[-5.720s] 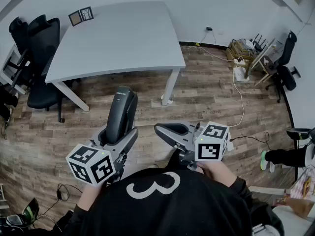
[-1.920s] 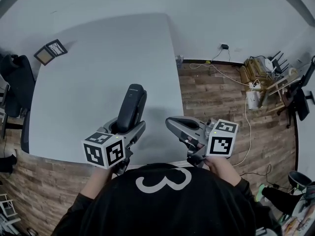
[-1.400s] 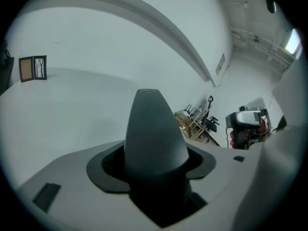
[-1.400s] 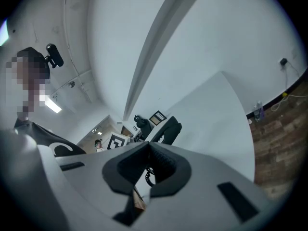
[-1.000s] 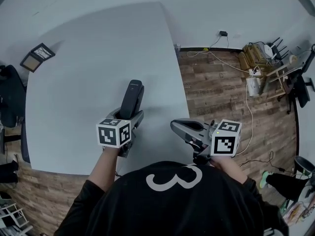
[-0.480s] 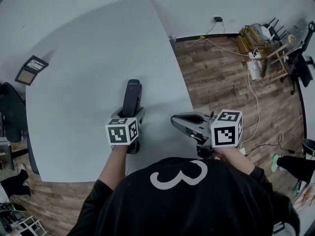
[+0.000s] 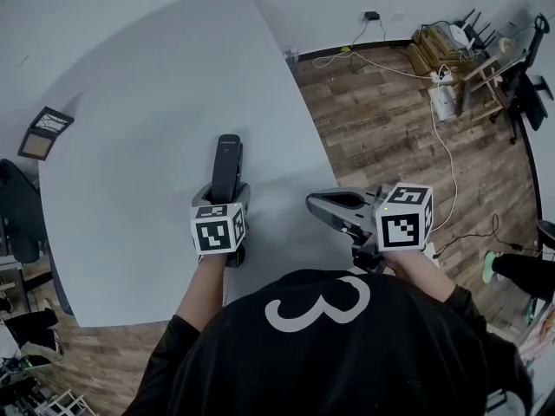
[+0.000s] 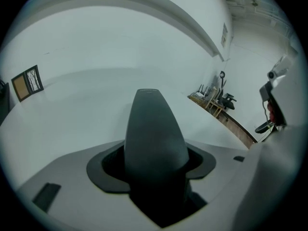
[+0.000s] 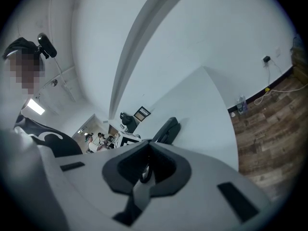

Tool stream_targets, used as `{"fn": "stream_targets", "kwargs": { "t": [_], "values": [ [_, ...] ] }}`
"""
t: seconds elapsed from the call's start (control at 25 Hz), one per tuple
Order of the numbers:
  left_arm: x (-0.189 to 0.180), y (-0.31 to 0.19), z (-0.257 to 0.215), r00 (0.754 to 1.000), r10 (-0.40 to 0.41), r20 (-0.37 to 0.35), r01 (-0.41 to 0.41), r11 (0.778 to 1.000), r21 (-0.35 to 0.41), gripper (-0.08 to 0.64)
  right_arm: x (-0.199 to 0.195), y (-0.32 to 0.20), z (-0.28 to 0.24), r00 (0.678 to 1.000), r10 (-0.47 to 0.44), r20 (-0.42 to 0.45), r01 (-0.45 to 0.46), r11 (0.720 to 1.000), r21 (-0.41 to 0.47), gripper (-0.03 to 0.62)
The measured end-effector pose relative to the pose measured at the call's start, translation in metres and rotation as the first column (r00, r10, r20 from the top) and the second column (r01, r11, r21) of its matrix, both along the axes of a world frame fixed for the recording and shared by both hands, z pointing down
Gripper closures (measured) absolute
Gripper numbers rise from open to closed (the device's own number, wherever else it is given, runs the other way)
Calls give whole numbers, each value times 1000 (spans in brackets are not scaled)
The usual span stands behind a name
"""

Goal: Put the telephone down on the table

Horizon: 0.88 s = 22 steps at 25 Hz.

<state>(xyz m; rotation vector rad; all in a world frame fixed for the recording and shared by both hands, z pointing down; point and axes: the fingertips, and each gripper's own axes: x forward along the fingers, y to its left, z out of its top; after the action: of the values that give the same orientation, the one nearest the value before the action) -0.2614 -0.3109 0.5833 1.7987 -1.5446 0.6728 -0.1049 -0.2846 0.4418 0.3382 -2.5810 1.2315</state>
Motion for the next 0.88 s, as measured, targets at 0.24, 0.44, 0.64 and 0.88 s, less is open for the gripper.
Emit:
{"fn": "stream_targets", "kwargs": {
  "t": [0.24,0.44,0.64,0.88],
  "values": [
    [4,-3,5,993,28,111,-28,1000,-3,258,0,0,-2,1000,11,3,-11,1000,2,583],
    [3,-7,5,989,36,146,-37,999,6,253,4,4,1,1000,8,-23,-8,1000,13,583],
    [7,-6,7,991,43,127,-43,999,3,253,17,15,3,999,14,-47,-14,1000,5,583],
    [-2,-9,-1,999,27,38,-29,999,43,207,14,22,0,998,-24,-56,25,1000,11,583]
  ]
}}
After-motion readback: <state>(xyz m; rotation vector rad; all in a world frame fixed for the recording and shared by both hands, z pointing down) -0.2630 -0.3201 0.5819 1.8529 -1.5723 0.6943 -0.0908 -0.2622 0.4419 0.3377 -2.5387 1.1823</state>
